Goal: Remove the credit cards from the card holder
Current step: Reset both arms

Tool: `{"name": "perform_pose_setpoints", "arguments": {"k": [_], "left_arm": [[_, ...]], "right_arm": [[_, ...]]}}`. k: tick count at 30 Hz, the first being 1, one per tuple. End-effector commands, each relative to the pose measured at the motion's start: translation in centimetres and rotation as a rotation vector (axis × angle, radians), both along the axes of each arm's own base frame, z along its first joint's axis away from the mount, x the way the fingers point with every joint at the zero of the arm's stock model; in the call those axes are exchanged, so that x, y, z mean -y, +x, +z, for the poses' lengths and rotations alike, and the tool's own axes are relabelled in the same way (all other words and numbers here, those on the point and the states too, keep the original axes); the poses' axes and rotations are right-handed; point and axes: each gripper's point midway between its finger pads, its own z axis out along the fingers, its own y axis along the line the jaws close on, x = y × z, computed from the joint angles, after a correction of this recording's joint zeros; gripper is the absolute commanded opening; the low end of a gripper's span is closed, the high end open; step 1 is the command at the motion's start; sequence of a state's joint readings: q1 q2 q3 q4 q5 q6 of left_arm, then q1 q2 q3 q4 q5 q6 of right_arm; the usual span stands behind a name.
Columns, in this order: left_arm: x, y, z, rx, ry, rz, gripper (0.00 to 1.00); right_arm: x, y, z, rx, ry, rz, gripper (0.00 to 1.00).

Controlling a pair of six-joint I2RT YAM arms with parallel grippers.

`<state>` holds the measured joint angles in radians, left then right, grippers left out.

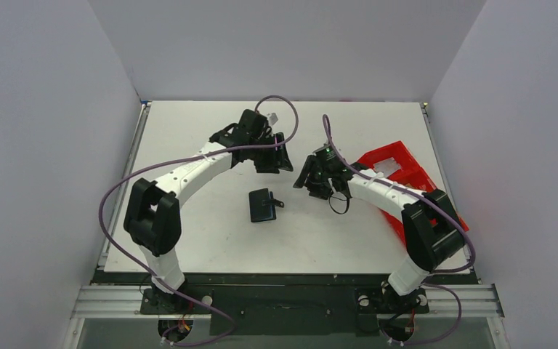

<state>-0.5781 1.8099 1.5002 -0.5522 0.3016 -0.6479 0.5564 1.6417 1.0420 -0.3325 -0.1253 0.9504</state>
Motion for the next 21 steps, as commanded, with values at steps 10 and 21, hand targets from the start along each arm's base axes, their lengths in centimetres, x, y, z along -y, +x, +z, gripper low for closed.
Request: {"name": "perform_pose_setpoints", "arguments": {"k": [10,21], "left_arm": [[-8.7,0.7,6.9,0.239,0.118,0.132,0.56],[-13.2,0.2,6.1,0.325,0.172,0.254,0.61]], "right_arm": [[2.8,2.5,10.2,0.294,-0.047,-0.062,0.67],[5.3,1.4,15.5,0.487,-0.099,-0.094,0.71]]}}
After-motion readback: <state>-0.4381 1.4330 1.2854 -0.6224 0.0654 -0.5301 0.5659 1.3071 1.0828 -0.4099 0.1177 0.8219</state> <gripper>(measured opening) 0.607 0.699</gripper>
